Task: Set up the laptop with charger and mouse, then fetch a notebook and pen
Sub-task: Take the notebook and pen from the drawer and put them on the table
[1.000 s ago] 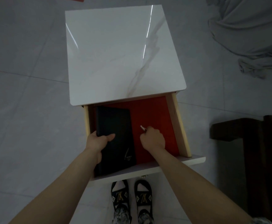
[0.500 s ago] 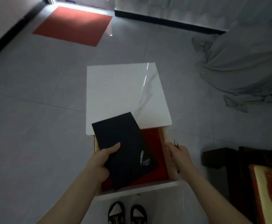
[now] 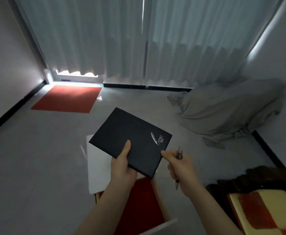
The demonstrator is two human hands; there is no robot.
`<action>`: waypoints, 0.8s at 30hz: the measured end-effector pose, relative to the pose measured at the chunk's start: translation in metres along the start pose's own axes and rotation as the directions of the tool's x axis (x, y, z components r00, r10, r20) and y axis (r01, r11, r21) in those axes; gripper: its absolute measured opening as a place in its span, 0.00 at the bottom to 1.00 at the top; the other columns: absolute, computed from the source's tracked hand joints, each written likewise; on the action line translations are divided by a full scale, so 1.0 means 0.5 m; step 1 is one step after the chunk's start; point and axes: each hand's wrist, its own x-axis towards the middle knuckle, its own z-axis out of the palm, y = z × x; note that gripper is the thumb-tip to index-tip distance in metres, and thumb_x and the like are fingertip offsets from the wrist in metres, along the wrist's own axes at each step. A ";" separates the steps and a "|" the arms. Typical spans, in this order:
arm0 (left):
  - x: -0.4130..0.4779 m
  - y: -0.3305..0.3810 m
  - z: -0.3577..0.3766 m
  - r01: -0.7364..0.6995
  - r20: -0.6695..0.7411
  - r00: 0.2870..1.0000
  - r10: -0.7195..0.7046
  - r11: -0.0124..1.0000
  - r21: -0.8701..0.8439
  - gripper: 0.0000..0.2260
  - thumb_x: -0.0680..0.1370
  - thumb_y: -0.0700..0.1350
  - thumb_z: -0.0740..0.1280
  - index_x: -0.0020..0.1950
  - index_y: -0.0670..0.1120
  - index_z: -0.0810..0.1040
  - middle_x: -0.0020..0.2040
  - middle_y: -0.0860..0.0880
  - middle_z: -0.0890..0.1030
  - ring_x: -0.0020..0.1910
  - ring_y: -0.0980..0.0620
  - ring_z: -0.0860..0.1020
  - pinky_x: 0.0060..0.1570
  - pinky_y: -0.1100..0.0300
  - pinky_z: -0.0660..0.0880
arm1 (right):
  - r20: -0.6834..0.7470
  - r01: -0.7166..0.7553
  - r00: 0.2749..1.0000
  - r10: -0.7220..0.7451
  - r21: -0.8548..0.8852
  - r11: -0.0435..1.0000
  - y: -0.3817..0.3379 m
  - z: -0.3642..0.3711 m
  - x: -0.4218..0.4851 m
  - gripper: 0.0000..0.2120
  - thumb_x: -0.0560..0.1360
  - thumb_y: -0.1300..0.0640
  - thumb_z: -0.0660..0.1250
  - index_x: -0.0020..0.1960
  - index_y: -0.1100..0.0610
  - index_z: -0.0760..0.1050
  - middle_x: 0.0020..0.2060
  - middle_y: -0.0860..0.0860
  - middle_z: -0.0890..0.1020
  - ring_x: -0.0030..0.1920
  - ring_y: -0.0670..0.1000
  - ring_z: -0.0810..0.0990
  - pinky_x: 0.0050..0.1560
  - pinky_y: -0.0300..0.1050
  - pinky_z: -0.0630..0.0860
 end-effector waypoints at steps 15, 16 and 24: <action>-0.438 -0.510 0.360 0.267 0.393 0.386 -0.835 0.509 0.818 0.15 0.73 0.41 0.67 0.59 0.43 0.76 0.48 0.44 0.86 0.51 0.46 0.81 0.44 0.53 0.82 | -0.824 0.261 0.567 0.011 0.193 0.946 -0.001 -0.730 -0.633 0.18 0.74 0.58 0.69 0.29 0.52 0.66 0.19 0.48 0.60 0.19 0.47 0.55 0.20 0.36 0.53; -0.511 -0.592 0.377 0.241 0.392 0.306 -0.868 0.469 0.850 0.13 0.73 0.40 0.67 0.58 0.44 0.77 0.48 0.45 0.86 0.52 0.46 0.81 0.45 0.53 0.82 | -0.870 0.290 0.492 0.035 0.202 0.935 0.021 -0.795 -0.716 0.18 0.74 0.58 0.69 0.29 0.51 0.65 0.19 0.48 0.60 0.18 0.47 0.55 0.21 0.36 0.53; -0.971 -1.079 0.406 0.116 0.355 0.091 -0.930 0.364 0.924 0.16 0.71 0.38 0.70 0.58 0.45 0.78 0.54 0.46 0.84 0.52 0.49 0.82 0.41 0.57 0.82 | -0.980 0.335 0.168 0.105 0.157 0.929 0.173 -1.182 -1.194 0.12 0.74 0.59 0.69 0.36 0.54 0.68 0.22 0.48 0.60 0.20 0.46 0.55 0.21 0.37 0.52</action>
